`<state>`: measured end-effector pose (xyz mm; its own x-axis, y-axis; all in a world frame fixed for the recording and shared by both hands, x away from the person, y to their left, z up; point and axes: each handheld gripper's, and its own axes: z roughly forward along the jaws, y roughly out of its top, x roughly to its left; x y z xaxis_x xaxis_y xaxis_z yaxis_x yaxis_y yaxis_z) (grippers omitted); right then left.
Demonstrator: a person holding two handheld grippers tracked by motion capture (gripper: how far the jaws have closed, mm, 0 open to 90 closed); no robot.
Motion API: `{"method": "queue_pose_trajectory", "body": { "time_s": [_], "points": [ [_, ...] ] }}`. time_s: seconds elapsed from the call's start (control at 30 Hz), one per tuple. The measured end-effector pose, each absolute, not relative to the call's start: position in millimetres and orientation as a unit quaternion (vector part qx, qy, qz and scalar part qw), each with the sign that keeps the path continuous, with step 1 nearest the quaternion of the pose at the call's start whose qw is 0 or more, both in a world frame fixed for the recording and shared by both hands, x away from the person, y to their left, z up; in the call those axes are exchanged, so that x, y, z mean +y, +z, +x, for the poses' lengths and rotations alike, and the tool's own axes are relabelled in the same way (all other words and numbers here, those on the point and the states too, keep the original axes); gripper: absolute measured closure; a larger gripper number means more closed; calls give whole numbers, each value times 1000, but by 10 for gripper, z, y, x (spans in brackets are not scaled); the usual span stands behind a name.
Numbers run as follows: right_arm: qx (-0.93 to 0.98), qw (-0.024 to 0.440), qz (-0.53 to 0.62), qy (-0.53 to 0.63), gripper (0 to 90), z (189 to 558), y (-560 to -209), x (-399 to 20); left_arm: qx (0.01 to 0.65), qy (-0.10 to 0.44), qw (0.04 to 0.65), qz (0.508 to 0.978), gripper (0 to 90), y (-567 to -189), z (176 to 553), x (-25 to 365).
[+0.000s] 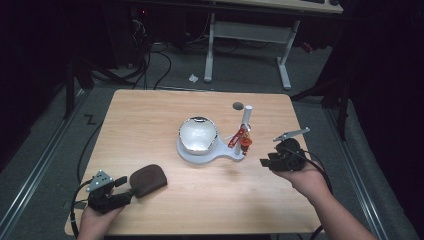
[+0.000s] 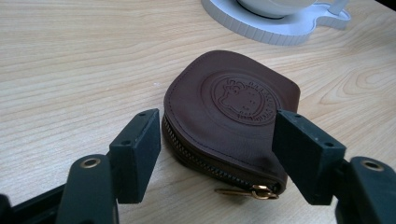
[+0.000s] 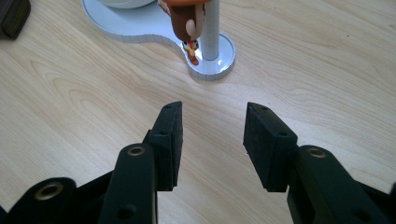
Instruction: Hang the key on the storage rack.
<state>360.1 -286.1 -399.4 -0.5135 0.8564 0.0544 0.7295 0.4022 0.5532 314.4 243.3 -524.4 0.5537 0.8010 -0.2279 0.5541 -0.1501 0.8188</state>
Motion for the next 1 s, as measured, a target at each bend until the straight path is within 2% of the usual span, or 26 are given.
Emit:
{"method": "queue_pose_trajectory", "body": {
  "time_s": [0.37,1.0],
  "points": [
    [807,129,496,292,577,3435,-4295,-2998,458,121,469,745,330,-5255,3157,2418],
    [763,223,496,350,564,3031,-4991,-3026,456,137,460,749,334,-5253,3171,2350]
  ]
}}
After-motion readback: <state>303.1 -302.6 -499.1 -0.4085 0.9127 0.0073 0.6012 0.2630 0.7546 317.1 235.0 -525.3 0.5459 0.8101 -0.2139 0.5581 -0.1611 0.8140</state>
